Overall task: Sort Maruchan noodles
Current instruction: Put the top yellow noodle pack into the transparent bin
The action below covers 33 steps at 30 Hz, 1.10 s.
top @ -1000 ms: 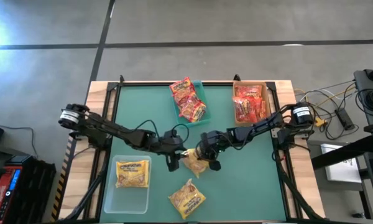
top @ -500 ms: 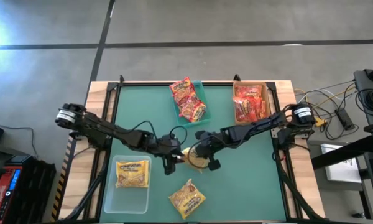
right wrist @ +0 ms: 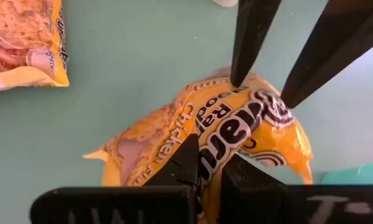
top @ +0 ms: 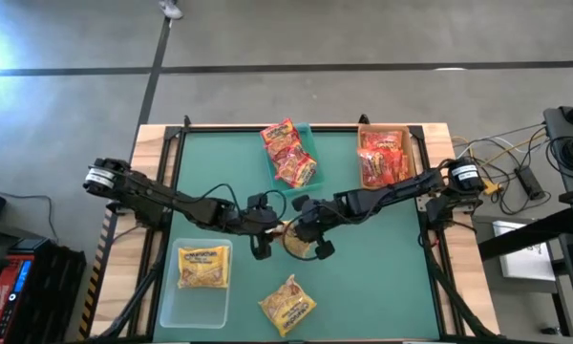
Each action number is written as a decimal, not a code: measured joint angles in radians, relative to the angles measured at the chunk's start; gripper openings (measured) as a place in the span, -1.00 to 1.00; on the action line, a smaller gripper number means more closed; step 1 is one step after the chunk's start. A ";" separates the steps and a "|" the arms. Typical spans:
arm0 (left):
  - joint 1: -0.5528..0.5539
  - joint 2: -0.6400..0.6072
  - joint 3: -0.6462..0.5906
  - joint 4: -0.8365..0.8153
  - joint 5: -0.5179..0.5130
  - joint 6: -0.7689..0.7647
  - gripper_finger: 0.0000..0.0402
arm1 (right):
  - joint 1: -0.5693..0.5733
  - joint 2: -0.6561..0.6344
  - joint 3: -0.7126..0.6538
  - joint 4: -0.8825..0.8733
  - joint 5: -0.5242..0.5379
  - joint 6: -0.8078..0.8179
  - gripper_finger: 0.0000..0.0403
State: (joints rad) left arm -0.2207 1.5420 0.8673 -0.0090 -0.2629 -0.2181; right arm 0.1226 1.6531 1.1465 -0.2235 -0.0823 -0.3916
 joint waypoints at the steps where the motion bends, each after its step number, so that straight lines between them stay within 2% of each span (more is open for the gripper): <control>1: 0.000 -0.002 0.000 0.001 -0.001 0.002 -0.41 | 0.000 0.000 0.004 -0.009 0.004 -0.001 -0.96; 7: 0.000 -0.002 0.000 -0.013 0.007 -0.014 -0.37 | 0.000 0.000 -0.001 -0.009 0.004 0.035 -0.96; 16: -0.008 0.028 0.000 -0.021 0.011 -0.117 -0.18 | 0.004 0.017 -0.045 -0.006 0.007 0.078 -0.96; 27: -0.008 0.028 0.000 0.143 0.011 0.117 -0.04 | 0.007 0.017 -0.038 0.023 0.006 0.077 -0.96; 33: -0.001 0.028 0.000 0.143 0.013 0.130 0.00 | 0.011 0.017 -0.038 0.025 0.006 0.077 -0.96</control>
State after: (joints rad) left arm -0.2221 1.5696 0.8673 0.1338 -0.2498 -0.0883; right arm 0.1333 1.6703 1.1084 -0.1989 -0.0765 -0.3141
